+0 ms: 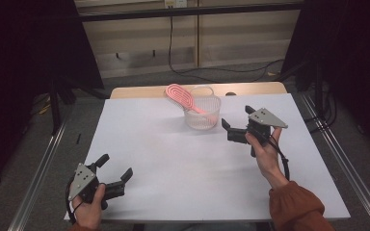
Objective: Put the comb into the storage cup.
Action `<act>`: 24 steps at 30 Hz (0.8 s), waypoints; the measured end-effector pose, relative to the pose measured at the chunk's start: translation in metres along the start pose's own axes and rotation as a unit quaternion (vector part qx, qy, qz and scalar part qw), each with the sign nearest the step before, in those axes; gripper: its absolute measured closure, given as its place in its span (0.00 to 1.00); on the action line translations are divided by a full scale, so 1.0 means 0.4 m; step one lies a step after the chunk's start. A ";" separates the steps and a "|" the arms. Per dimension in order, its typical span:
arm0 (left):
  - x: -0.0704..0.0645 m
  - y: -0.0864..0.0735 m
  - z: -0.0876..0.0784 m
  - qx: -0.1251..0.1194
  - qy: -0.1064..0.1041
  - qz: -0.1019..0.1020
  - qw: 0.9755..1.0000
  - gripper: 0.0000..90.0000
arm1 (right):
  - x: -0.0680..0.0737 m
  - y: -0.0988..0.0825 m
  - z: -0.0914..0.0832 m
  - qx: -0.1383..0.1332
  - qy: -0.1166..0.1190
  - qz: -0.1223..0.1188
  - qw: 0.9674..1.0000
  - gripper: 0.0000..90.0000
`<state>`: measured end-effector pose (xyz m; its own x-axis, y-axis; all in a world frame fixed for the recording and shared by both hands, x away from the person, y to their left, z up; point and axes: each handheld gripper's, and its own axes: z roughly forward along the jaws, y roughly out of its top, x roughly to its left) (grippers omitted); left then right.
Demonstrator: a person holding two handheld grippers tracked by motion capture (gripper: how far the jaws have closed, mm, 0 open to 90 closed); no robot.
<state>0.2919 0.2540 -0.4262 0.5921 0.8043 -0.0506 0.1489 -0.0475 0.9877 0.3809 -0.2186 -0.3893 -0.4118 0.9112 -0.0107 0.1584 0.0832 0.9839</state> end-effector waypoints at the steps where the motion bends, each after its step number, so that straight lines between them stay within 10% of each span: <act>1: 0.000 0.000 0.000 0.000 0.000 0.000 1.000 0.03 | 0.000 -0.002 -0.007 -0.002 -0.001 -0.001 1.000 0.04; 24: -0.005 0.002 -0.002 -0.001 0.001 0.005 1.000 0.03 | -0.004 -0.042 -0.138 -0.016 -0.018 0.000 1.000 0.02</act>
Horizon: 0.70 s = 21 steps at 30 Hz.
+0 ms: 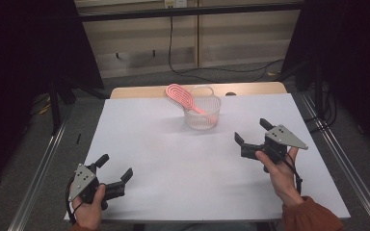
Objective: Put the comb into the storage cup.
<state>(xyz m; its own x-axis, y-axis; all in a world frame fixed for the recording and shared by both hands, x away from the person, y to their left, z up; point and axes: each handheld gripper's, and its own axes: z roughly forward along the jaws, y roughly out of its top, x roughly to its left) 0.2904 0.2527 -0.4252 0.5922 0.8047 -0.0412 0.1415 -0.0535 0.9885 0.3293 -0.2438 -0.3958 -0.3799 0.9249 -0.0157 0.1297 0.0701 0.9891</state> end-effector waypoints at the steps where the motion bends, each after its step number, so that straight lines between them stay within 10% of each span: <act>1: -0.001 0.000 0.000 -0.001 0.001 -0.001 1.000 0.03 | -0.002 0.000 -0.005 -0.001 -0.001 0.000 1.000 0.02; 21: -0.004 0.003 -0.001 0.001 0.015 -0.007 1.000 0.03 | -0.006 -0.015 -0.096 -0.025 -0.018 -0.007 1.000 0.02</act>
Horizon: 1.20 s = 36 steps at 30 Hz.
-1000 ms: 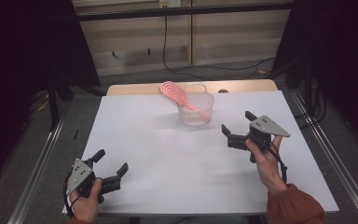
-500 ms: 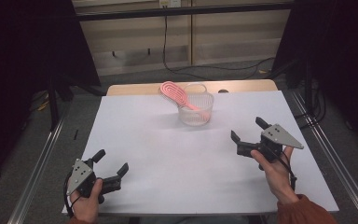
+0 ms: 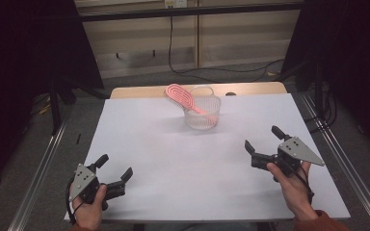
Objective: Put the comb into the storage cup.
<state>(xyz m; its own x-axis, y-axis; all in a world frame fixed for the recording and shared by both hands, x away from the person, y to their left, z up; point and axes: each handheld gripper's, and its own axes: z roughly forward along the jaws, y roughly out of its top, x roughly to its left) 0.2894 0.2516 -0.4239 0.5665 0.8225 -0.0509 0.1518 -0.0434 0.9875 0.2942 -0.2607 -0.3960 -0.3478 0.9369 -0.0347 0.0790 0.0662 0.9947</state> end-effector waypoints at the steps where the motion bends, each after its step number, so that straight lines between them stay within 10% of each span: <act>1: 0.000 0.000 0.000 0.000 0.000 -0.001 1.000 0.03 | -0.002 -0.003 -0.004 0.001 -0.002 0.003 1.000 0.02; 36: -0.003 0.000 -0.004 0.005 0.011 -0.009 1.000 0.03 | -0.047 -0.068 -0.132 0.017 -0.036 -0.002 0.999 0.01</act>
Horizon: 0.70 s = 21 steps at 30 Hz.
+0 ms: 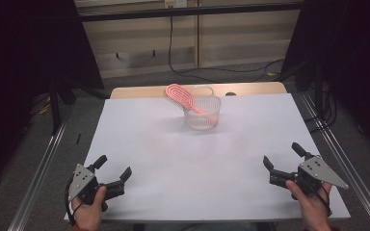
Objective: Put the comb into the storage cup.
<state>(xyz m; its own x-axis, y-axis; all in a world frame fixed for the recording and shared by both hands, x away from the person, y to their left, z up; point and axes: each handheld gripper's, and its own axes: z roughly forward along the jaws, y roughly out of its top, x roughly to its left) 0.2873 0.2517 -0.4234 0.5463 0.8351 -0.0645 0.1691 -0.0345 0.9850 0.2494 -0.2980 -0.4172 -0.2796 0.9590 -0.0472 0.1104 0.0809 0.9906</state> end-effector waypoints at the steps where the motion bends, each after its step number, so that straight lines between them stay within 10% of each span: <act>1: -0.001 0.001 0.000 -0.001 -0.003 0.001 1.000 0.03 | -0.003 -0.003 -0.003 -0.001 -0.004 0.002 1.000 0.00; 21: -0.006 -0.001 0.009 0.006 -0.012 0.004 1.000 0.03 | -0.022 -0.032 -0.008 0.014 -0.050 0.004 0.999 0.01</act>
<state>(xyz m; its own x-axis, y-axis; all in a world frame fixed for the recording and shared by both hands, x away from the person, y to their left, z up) 0.2889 0.2475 -0.4244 0.5668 0.8216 -0.0608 0.1748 -0.0478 0.9834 0.2472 -0.3082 -0.4290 -0.1815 0.9820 -0.0532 0.1398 0.0794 0.9870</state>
